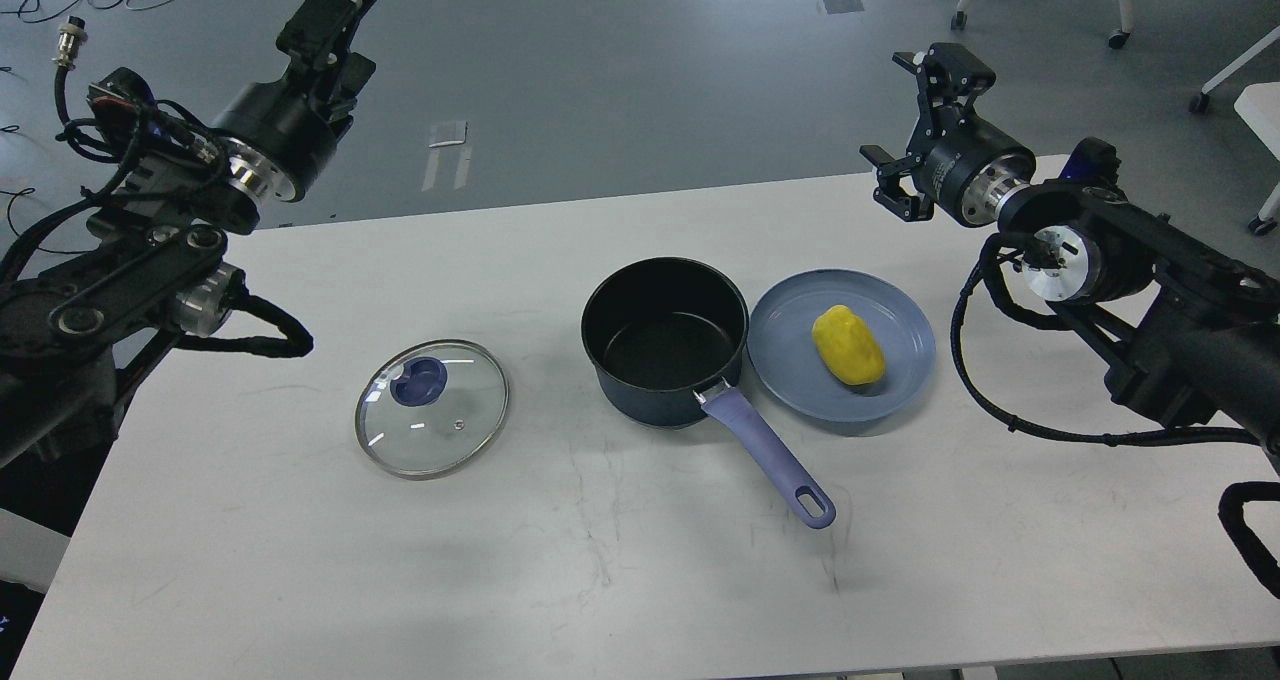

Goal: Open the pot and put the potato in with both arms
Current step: 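Release the lid and raise the left gripper away, then lower the right gripper onto the yellow potato on the plate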

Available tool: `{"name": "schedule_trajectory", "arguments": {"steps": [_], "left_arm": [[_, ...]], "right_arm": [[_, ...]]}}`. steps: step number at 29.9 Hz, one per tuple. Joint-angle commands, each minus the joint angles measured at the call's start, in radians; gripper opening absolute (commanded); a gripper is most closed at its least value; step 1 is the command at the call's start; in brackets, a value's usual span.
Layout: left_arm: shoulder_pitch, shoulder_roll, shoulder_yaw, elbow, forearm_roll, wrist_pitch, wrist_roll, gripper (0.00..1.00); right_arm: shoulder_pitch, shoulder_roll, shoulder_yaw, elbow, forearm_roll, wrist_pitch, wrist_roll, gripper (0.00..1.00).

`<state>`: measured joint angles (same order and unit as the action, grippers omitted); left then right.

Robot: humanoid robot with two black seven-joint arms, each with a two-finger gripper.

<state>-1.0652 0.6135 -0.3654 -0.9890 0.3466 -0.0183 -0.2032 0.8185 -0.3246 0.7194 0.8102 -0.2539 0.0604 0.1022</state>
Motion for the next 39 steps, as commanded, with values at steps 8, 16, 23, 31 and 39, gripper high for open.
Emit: {"name": "schedule_trajectory", "arguments": {"steps": [8, 16, 23, 31, 39], "left_arm": [[0.033, -0.058, -0.081, 0.016, -0.198, -0.135, 0.113, 0.98], [0.112, -0.112, -0.155, 0.013, -0.357, -0.137, 0.252, 0.98], [0.122, -0.121, -0.161, 0.007, -0.357, -0.144, 0.245, 0.98], [0.143, -0.126, -0.159, 0.009, -0.354, -0.15, 0.24, 0.98], [0.146, -0.133, -0.158, 0.012, -0.354, -0.149, 0.234, 0.98]], "right_arm": [[0.096, -0.059, -0.158, 0.004, -0.108, 0.006, 0.025, 1.0], [0.209, -0.102, -0.391, -0.005, -0.485, -0.001, 0.191, 1.0], [0.248, -0.122, -0.632, -0.029, -0.729, -0.054, 0.244, 1.0], [0.245, -0.122, -0.788, -0.002, -0.795, -0.059, 0.255, 1.0], [0.215, -0.122, -0.963, 0.02, -0.811, -0.145, 0.271, 0.97]]}}
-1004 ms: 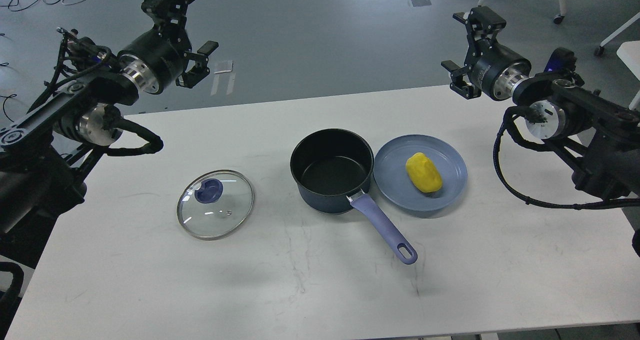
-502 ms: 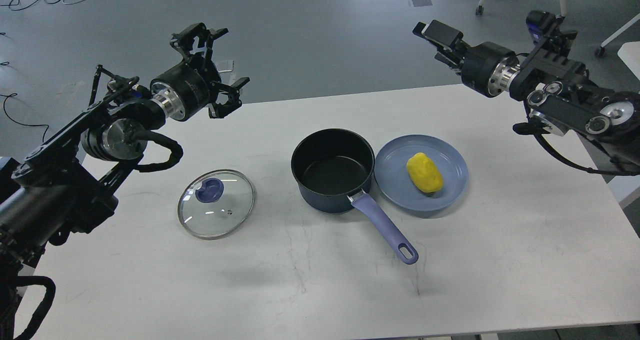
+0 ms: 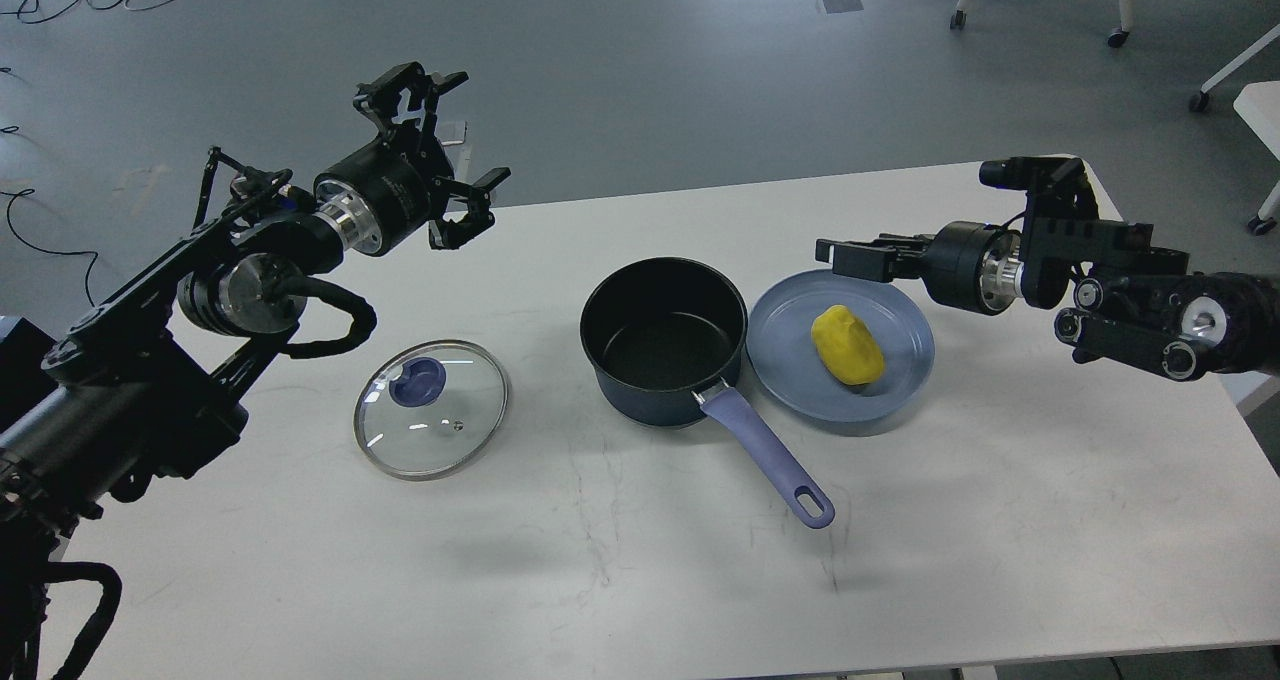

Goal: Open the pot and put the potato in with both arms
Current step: 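Lower the right gripper onto the yellow potato on the plate, then grasp and lift the potato with the right gripper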

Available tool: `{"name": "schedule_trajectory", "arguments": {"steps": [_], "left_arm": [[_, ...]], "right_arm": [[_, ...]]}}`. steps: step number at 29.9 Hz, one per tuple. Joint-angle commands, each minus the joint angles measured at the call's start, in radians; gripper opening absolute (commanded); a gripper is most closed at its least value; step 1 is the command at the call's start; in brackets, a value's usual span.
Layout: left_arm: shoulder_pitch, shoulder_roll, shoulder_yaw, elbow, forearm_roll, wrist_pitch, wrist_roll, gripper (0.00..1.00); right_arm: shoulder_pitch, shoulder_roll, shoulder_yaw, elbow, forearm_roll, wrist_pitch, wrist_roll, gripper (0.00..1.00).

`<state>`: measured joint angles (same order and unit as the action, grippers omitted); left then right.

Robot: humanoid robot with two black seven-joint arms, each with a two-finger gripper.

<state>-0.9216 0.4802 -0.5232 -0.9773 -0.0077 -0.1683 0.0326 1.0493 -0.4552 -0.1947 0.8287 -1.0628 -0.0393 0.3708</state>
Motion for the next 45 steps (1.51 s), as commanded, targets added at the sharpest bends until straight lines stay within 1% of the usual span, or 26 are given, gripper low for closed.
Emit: {"name": "schedule_trajectory", "arguments": {"steps": [1, 7, 11, 18, 19, 21, 22, 24, 25, 26, 28, 32, 36, 41, 45], "left_arm": [[0.006, 0.0, -0.001, 0.0, 0.0, 0.001, -0.002, 0.98], [0.023, -0.009, -0.001, 0.0, 0.0, 0.004, -0.01, 0.98], [0.035, -0.009, 0.0, 0.0, 0.005, 0.003, -0.074, 0.98], [0.035, 0.001, -0.001, 0.0, 0.012, 0.003, -0.077, 0.98], [0.035, 0.001, -0.001, 0.0, 0.012, 0.003, -0.079, 0.98], [0.035, 0.001, -0.001, 0.0, 0.014, 0.003, -0.079, 0.98], [0.035, 0.001, -0.001, 0.0, 0.014, 0.003, -0.079, 0.98], [0.035, 0.003, -0.001, 0.0, 0.014, 0.003, -0.079, 0.98], [0.035, 0.003, -0.001, 0.0, 0.014, 0.003, -0.08, 0.98], [0.035, 0.005, -0.001, 0.0, 0.014, 0.003, -0.079, 0.98], [0.035, 0.008, -0.001, 0.0, 0.014, 0.003, -0.079, 0.98], [0.035, 0.012, 0.0, 0.0, 0.015, 0.003, -0.08, 0.98], [0.033, 0.018, 0.0, 0.0, 0.015, 0.001, -0.079, 0.98], [0.033, 0.018, 0.0, 0.0, 0.015, 0.001, -0.08, 0.98], [0.032, 0.02, -0.001, 0.0, 0.015, 0.001, -0.08, 0.98]], "right_arm": [[-0.017, 0.009, -0.052, 0.001, -0.002, -0.048, 0.002, 0.97], [-0.038, 0.015, -0.054, 0.0, 0.0, -0.05, 0.002, 0.96], [-0.055, 0.053, -0.055, -0.005, 0.0, -0.053, 0.002, 0.93], [-0.065, 0.075, -0.072, -0.014, -0.003, -0.056, 0.002, 0.91], [-0.063, 0.084, -0.08, -0.023, -0.006, -0.056, 0.002, 0.87], [-0.06, 0.113, -0.098, -0.049, -0.022, -0.056, 0.002, 0.72], [-0.06, 0.127, -0.116, -0.062, -0.038, -0.057, 0.005, 0.57], [-0.057, 0.132, -0.127, -0.071, -0.054, -0.062, 0.01, 0.4], [-0.054, 0.133, -0.13, -0.075, -0.062, -0.073, 0.011, 0.27], [-0.054, 0.133, -0.132, -0.083, -0.062, -0.088, 0.011, 0.2], [-0.054, 0.135, -0.132, -0.091, -0.062, -0.097, 0.011, 0.14], [-0.046, 0.139, -0.126, -0.088, -0.062, -0.102, 0.011, 0.14], [-0.011, 0.128, -0.124, -0.082, -0.06, -0.116, 0.03, 0.14], [0.103, 0.067, -0.124, -0.034, -0.059, -0.122, 0.039, 0.13], [0.204, 0.064, -0.129, -0.026, -0.059, -0.12, 0.037, 0.13]]}}
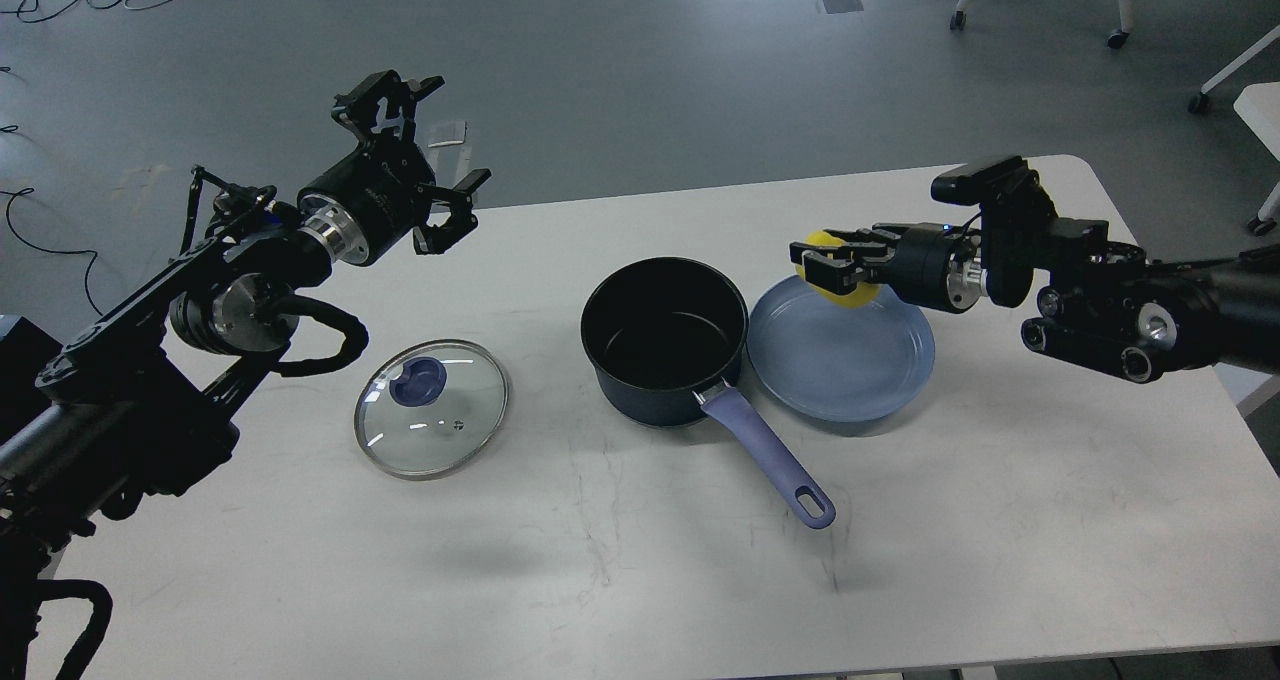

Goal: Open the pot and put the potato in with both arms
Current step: 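Grasp and lift the potato with the right gripper, then move the potato over the pot and release it inside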

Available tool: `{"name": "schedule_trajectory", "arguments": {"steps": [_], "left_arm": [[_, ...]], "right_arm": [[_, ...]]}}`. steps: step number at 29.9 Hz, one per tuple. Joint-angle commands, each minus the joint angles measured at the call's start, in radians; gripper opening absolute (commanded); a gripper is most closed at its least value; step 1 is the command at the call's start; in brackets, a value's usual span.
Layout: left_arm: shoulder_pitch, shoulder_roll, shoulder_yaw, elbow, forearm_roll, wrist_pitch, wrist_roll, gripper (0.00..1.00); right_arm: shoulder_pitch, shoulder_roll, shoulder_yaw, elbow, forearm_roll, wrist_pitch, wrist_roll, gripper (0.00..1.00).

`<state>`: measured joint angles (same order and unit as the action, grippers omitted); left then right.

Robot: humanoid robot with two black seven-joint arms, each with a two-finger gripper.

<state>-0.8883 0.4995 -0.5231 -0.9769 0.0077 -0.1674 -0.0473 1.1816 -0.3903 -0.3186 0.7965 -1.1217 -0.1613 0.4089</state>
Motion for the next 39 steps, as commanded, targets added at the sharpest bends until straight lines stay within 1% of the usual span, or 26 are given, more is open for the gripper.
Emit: {"name": "schedule_trajectory", "arguments": {"steps": [1, 3, 5, 6, 7, 9, 14, 16, 17, 18, 19, 20, 23, 26, 35, 39], "left_arm": [[-0.001, 0.001, -0.001, 0.001, 0.0, 0.0, 0.0, 0.98], [-0.001, 0.001, -0.001, 0.0, 0.0, 0.0, 0.0, 0.98], [-0.001, 0.001, -0.001, 0.0, 0.0, 0.0, 0.0, 0.98], [-0.001, 0.001, -0.001, 0.001, 0.0, 0.0, 0.0, 0.98], [-0.001, 0.001, -0.001, 0.0, 0.002, 0.0, 0.0, 0.98], [-0.005, 0.001, -0.003, 0.0, 0.008, 0.002, 0.0, 0.98], [-0.008, 0.022, -0.009, 0.0, 0.009, 0.0, 0.0, 0.98], [-0.008, 0.033, -0.009, 0.0, 0.009, -0.001, 0.0, 0.98], [-0.008, 0.034, -0.009, 0.0, 0.009, -0.003, 0.0, 0.98], [-0.008, 0.036, -0.009, 0.0, 0.009, -0.003, 0.0, 0.98], [-0.008, 0.04, -0.009, 0.0, 0.009, -0.003, 0.0, 0.98], [-0.006, 0.048, -0.009, 0.0, 0.008, -0.003, 0.0, 0.98], [-0.006, 0.054, -0.009, 0.0, 0.009, -0.006, 0.0, 0.98], [-0.006, 0.056, -0.009, 0.0, 0.009, -0.024, -0.002, 0.98], [-0.005, 0.05, -0.009, 0.0, 0.009, -0.024, 0.0, 0.98], [-0.008, 0.048, -0.009, 0.0, 0.008, -0.024, 0.0, 0.98]], "right_arm": [[0.087, 0.001, -0.007, 0.006, 0.0, 0.003, -0.001, 0.13], [0.142, 0.028, -0.016, 0.006, 0.0, 0.014, -0.002, 0.13], [0.156, 0.068, -0.028, 0.001, 0.0, 0.022, -0.002, 0.13], [0.161, 0.118, -0.048, -0.008, 0.003, 0.028, -0.004, 0.13], [0.162, 0.143, -0.06, -0.013, 0.005, 0.028, -0.004, 0.13], [0.15, 0.236, -0.095, -0.061, 0.006, 0.026, -0.004, 0.13], [0.113, 0.356, -0.12, -0.155, 0.01, 0.026, -0.004, 0.14], [0.108, 0.383, -0.122, -0.177, 0.01, 0.023, -0.004, 0.23], [0.107, 0.387, -0.122, -0.181, 0.011, 0.023, -0.005, 0.29], [0.104, 0.39, -0.122, -0.186, 0.011, 0.023, -0.008, 0.41], [0.093, 0.39, -0.12, -0.194, 0.011, 0.019, -0.013, 0.77], [0.089, 0.39, -0.112, -0.2, 0.014, 0.017, -0.018, 1.0], [0.084, 0.39, -0.105, -0.2, 0.016, 0.017, -0.027, 1.0], [0.073, 0.39, -0.082, -0.197, 0.046, 0.017, -0.027, 1.0], [0.073, 0.389, -0.011, -0.198, 0.074, 0.016, -0.027, 1.0], [0.081, 0.361, 0.087, -0.197, 0.155, 0.025, -0.028, 1.0]]}}
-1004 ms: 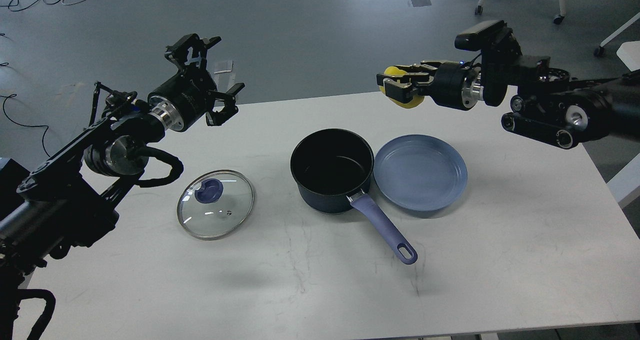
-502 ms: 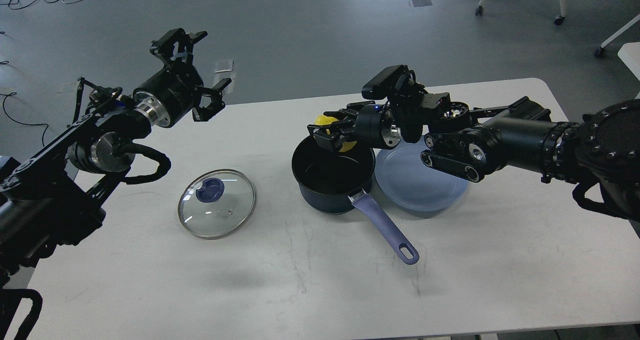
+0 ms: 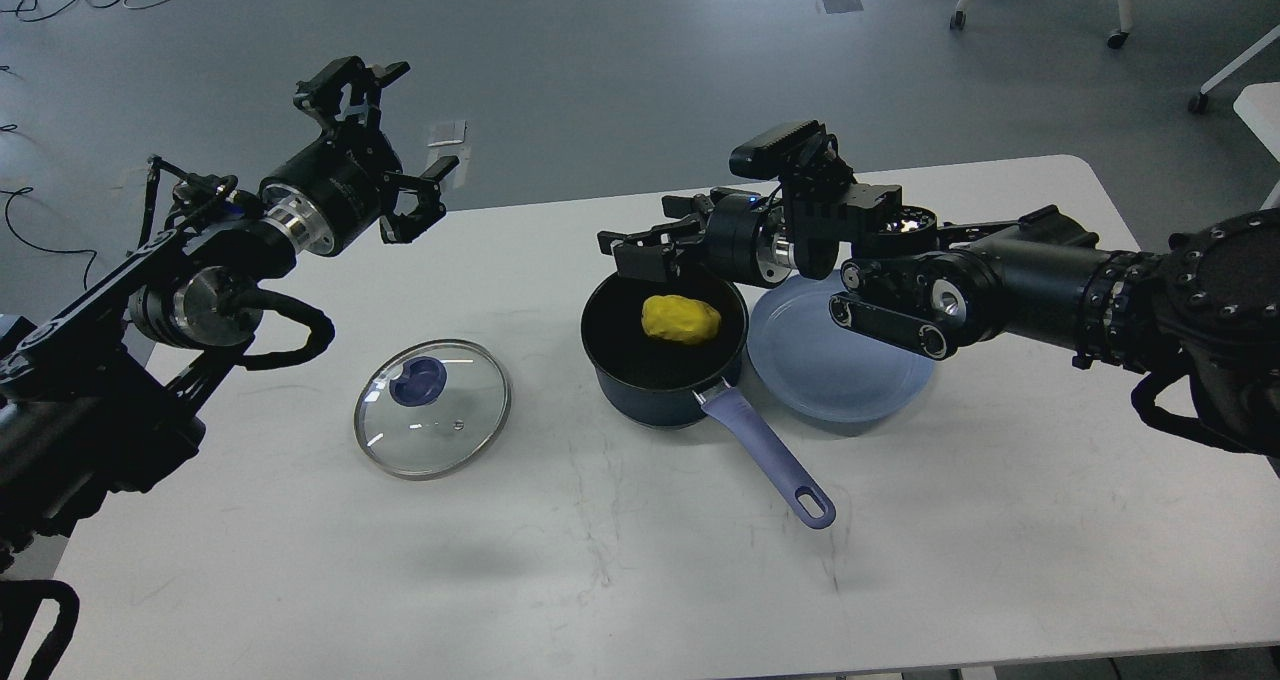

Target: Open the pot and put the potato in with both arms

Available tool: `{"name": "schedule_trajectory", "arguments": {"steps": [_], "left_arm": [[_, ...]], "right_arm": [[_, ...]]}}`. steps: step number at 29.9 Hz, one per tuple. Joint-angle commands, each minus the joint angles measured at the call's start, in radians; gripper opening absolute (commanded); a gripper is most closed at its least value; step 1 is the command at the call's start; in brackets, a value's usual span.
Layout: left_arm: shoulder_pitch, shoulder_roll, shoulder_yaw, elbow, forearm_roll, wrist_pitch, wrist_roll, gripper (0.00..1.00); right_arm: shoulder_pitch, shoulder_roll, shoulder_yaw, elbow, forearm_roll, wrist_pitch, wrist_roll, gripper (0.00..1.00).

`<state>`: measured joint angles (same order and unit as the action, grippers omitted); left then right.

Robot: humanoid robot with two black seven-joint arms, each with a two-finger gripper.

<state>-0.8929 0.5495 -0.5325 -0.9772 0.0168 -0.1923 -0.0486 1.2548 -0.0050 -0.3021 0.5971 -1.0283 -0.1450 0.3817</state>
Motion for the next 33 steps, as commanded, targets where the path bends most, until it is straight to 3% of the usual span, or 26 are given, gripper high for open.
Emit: {"name": "schedule_trajectory", "arguments": {"steps": [1, 6, 12, 16, 19, 26, 33], "left_arm": [[-0.003, -0.003, 0.0, 0.0, -0.001, 0.001, 0.001, 0.98], [-0.001, -0.008, -0.003, 0.0, -0.003, 0.001, 0.0, 0.98], [0.008, -0.034, -0.015, 0.005, -0.006, 0.002, 0.0, 0.98], [0.008, -0.037, -0.017, 0.005, -0.009, 0.002, -0.004, 0.98], [0.009, -0.039, -0.017, 0.005, -0.009, 0.002, -0.02, 0.98], [0.009, -0.039, -0.015, 0.003, -0.003, 0.001, -0.025, 0.98], [0.012, -0.04, -0.015, 0.002, -0.001, 0.001, -0.025, 0.98]], "right_arm": [[0.009, -0.041, 0.111, 0.007, 0.118, 0.012, -0.001, 1.0], [0.005, -0.076, 0.248, 0.026, 0.365, 0.045, 0.0, 1.0], [-0.04, -0.138, 0.444, 0.049, 0.727, 0.282, -0.01, 1.0], [-0.095, -0.158, 0.567, 0.047, 0.879, 0.403, -0.061, 1.0], [-0.12, -0.158, 0.619, 0.047, 0.912, 0.403, -0.101, 1.0], [-0.149, -0.151, 0.705, 0.05, 0.913, 0.403, -0.113, 1.0], [-0.158, -0.145, 0.713, 0.05, 1.013, 0.397, -0.164, 1.0]]}}
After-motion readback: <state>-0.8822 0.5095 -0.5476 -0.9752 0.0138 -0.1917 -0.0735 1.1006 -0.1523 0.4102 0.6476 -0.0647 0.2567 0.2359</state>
